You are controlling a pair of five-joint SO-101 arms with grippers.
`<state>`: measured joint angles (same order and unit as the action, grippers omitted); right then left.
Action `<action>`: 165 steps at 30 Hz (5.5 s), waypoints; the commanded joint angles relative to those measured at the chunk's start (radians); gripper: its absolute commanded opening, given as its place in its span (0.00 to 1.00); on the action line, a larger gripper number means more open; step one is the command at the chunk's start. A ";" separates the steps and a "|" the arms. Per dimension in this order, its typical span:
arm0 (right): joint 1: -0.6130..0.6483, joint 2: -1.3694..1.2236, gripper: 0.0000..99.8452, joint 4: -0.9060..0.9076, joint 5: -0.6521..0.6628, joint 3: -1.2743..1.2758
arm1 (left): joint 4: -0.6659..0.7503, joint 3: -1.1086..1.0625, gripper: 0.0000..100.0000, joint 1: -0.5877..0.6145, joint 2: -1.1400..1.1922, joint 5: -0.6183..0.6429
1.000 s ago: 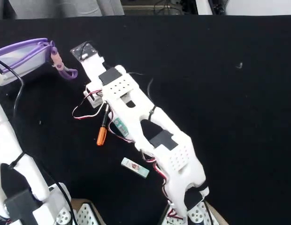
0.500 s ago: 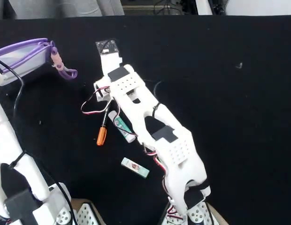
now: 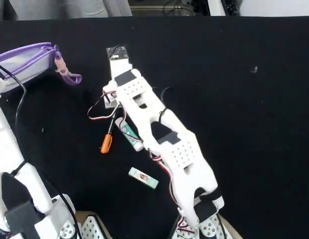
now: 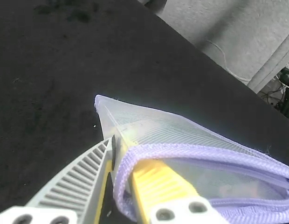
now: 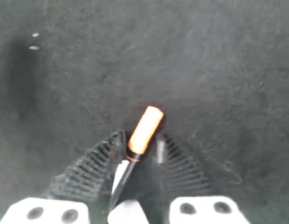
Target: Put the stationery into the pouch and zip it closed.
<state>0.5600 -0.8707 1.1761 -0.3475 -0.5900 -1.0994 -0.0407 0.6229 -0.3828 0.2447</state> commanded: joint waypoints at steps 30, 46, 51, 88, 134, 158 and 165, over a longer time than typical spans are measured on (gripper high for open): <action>-0.353 0.038 0.01 0.574 0.124 -1.081 | -0.275 0.366 0.03 -0.397 -0.008 0.005; -0.336 0.475 0.01 0.583 0.124 -1.079 | -0.417 0.254 0.03 -0.538 -0.020 0.009; -0.224 0.570 0.01 0.582 0.127 -1.079 | -0.423 0.243 0.03 -0.556 -0.020 0.009; -0.109 0.363 0.01 0.414 0.127 -1.081 | -0.448 0.242 0.03 -0.604 -0.020 0.009; 0.112 0.711 0.01 0.594 0.396 -0.809 | -0.431 0.242 0.03 -0.524 -0.018 0.009; 0.157 0.858 0.02 0.448 0.522 -0.203 | -0.433 0.242 0.03 -0.524 -0.018 0.009; 0.157 0.860 0.03 0.448 0.514 -0.208 | -0.431 0.242 0.03 -0.524 -0.018 0.008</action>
<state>0.7058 -0.0621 1.6502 0.1680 -0.7956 -1.5505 0.1834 0.0875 -0.3828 0.2447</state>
